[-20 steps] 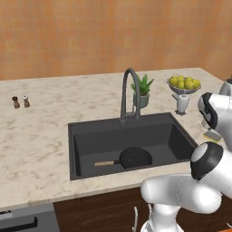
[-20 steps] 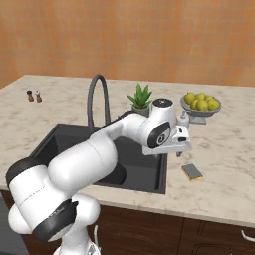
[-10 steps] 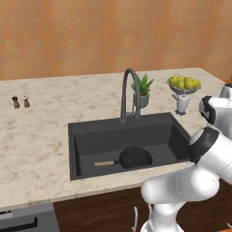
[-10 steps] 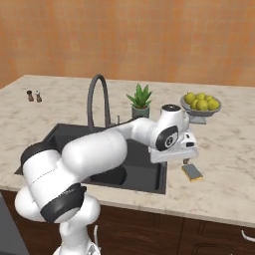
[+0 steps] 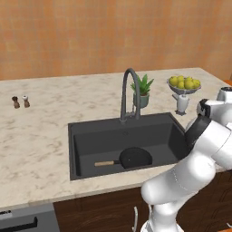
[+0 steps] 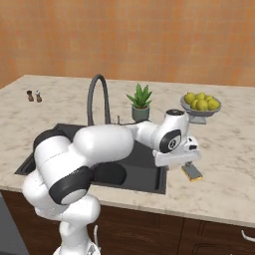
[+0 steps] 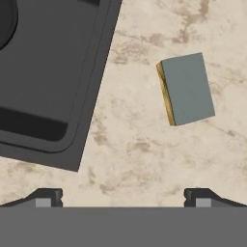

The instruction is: Pick the pan and sponge and place them into the sink. Then turn on the water.

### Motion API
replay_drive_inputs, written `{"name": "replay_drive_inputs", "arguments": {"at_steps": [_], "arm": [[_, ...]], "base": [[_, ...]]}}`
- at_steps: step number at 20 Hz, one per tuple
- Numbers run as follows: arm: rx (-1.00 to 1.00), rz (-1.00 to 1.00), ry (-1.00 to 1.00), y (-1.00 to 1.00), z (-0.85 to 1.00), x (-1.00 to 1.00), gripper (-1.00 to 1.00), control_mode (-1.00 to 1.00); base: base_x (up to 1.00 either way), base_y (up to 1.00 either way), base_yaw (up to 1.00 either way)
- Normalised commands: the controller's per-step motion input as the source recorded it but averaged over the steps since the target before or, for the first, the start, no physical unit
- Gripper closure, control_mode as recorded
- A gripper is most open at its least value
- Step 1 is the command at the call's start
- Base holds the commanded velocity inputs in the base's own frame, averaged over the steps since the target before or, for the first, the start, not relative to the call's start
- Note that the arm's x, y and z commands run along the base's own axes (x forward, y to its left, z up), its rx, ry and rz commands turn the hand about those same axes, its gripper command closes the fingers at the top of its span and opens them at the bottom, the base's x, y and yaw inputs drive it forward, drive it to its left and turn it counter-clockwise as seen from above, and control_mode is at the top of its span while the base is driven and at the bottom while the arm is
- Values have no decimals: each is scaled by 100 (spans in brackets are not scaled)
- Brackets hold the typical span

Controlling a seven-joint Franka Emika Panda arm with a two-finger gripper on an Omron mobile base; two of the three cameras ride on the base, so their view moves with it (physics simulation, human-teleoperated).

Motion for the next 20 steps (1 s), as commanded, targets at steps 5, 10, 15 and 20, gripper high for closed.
{"name": "replay_drive_inputs", "arguments": {"at_steps": [5,10,15,20], "arm": [[4,3,3,-30,-20,32,-100,-100],[1,3,4,-24,-24,31,-100,-100],[1,3,2,-27,-24,32,-100,-100],[2,3,1,-30,-25,30,-100,-100]], "base": [[0,0,0],[0,0,0],[0,0,0],[0,0,0]]}}
